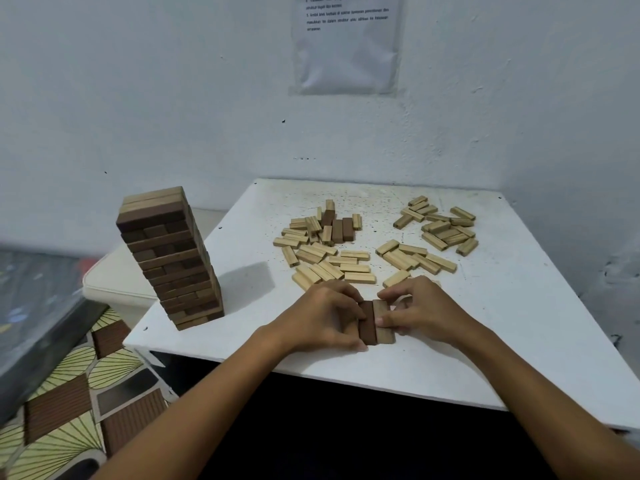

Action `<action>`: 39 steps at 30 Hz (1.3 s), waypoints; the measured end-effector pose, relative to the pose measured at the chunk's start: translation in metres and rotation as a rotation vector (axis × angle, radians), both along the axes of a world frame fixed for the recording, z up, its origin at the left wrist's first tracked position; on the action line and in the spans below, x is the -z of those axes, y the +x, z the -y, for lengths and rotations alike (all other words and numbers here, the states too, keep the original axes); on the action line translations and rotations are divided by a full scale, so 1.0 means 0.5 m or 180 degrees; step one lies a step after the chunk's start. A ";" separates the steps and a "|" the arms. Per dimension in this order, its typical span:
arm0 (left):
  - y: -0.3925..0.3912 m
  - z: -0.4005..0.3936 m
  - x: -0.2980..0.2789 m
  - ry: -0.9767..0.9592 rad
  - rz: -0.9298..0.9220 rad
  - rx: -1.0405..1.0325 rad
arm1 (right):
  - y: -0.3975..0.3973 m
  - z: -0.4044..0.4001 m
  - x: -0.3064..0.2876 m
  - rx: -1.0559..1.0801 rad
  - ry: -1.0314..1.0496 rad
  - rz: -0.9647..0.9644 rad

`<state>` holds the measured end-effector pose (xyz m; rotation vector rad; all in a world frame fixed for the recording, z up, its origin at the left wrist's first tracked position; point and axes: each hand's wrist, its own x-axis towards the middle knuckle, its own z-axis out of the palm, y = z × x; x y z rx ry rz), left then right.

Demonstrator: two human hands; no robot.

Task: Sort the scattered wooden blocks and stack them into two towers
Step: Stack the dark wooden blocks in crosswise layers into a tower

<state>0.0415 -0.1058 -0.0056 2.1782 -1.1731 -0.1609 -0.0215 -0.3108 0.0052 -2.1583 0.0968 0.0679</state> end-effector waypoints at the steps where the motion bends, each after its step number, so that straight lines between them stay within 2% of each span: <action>1: -0.002 -0.001 0.000 -0.0015 -0.0015 -0.0035 | -0.001 0.000 -0.001 -0.0007 -0.0037 0.0012; 6: -0.006 -0.012 0.009 0.0068 0.0036 -0.0238 | -0.017 0.012 -0.013 -0.0293 -0.0528 0.0227; 10: -0.003 -0.014 0.017 0.0111 -0.0160 -0.0445 | -0.031 0.025 -0.011 -0.0529 -0.0862 0.0094; 24: -0.010 -0.013 0.023 -0.0291 -0.0395 -0.0312 | -0.028 0.016 0.019 -0.0561 -0.0737 0.0283; 27: -0.021 -0.008 0.019 -0.0649 -0.0610 -0.0409 | -0.038 -0.008 0.017 -0.0024 0.0257 0.0460; 30: -0.048 0.011 0.019 -0.1605 -0.1356 -0.0595 | -0.038 -0.049 0.024 0.0557 0.1712 0.0586; 31: -0.056 0.020 0.020 -0.1823 -0.1561 -0.0702 | -0.037 -0.062 0.027 0.0681 0.2012 0.0580; 35: -0.073 0.058 0.026 -0.2135 -0.2064 -0.1036 | -0.039 -0.107 0.026 0.0958 0.2352 0.0644; 39: -0.084 0.074 0.026 -0.2170 -0.2016 -0.1155 | -0.041 -0.131 0.020 0.1009 0.2297 0.0723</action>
